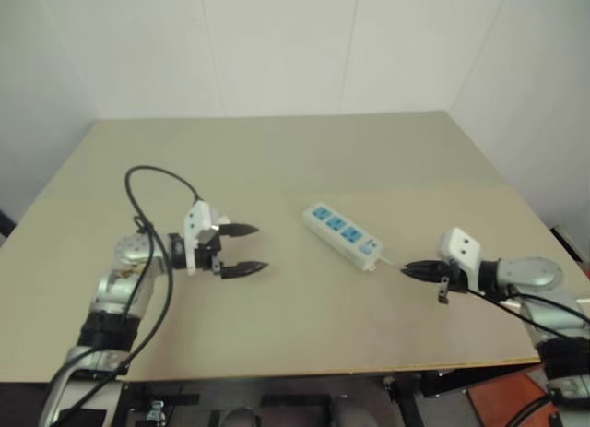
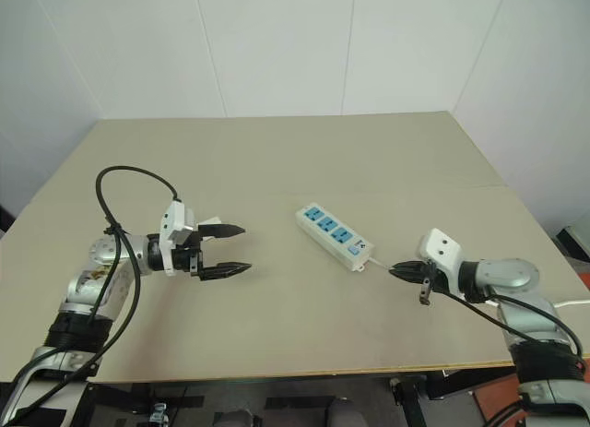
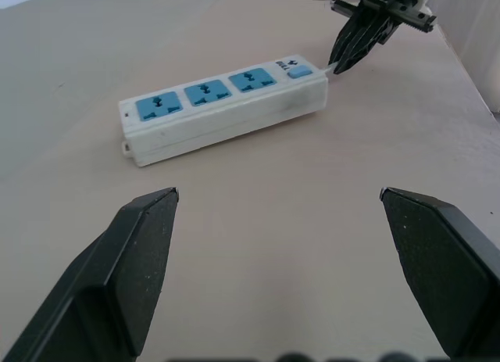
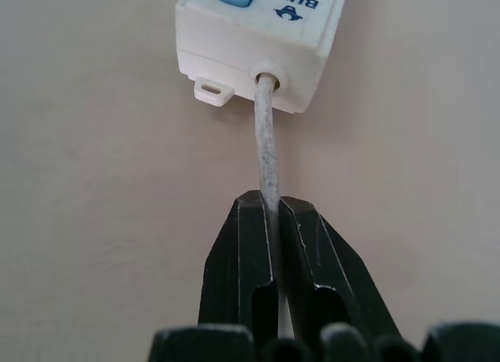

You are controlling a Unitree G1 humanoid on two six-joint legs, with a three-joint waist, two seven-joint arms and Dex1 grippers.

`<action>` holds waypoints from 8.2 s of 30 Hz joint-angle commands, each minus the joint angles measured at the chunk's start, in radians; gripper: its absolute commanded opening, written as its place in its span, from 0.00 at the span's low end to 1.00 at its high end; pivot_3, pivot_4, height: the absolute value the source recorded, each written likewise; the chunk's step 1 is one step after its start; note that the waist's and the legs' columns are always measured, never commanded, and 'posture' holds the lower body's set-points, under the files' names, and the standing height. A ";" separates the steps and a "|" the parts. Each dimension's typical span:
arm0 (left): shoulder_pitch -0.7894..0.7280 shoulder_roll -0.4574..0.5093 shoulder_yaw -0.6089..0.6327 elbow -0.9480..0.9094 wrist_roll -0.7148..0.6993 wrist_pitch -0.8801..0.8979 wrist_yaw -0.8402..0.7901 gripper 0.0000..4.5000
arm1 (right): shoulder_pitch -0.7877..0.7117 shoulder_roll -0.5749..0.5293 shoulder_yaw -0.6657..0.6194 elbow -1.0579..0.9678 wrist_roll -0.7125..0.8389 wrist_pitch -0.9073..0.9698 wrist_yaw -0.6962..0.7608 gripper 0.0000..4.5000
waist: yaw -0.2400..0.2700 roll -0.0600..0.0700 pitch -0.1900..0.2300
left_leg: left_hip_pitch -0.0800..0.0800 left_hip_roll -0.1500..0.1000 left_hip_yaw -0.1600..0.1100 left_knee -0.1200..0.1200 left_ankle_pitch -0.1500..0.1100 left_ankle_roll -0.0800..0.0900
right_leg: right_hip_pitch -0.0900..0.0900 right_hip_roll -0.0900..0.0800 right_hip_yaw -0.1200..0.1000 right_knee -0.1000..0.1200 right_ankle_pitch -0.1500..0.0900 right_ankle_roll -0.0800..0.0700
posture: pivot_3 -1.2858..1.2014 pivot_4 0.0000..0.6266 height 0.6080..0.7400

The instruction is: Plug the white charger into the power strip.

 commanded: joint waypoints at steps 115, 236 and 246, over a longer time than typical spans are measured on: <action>-0.888 0.026 -0.438 0.873 0.654 0.134 0.038 1.00 | -0.064 0.410 0.208 -0.025 0.031 -0.118 -0.115 0.76 | -0.020 -0.001 0.001 | -0.002 -0.002 -0.002 0.000 0.000 0.000 | -0.002 0.001 0.000 0.000 -0.001 0.002 | 0.52 0.24 1.00; -0.047 -0.279 0.006 0.218 -0.085 -0.072 -0.260 0.22 | -0.238 0.427 0.347 0.316 -0.051 -0.329 0.146 0.76 | -0.027 -0.001 -0.003 | 0.011 0.002 -0.003 0.002 0.000 0.000 | 0.012 0.002 -0.001 0.000 0.000 0.001 | 0.52 0.24 1.00; -0.063 -0.277 0.020 0.294 -0.081 -0.111 -0.264 0.22 | -0.240 0.426 0.358 0.318 -0.052 -0.290 0.168 0.76 | -0.027 -0.001 -0.003 | 0.011 0.002 -0.003 0.002 0.000 0.000 | 0.012 0.003 -0.001 0.000 0.000 0.001 | 0.52 0.24 1.00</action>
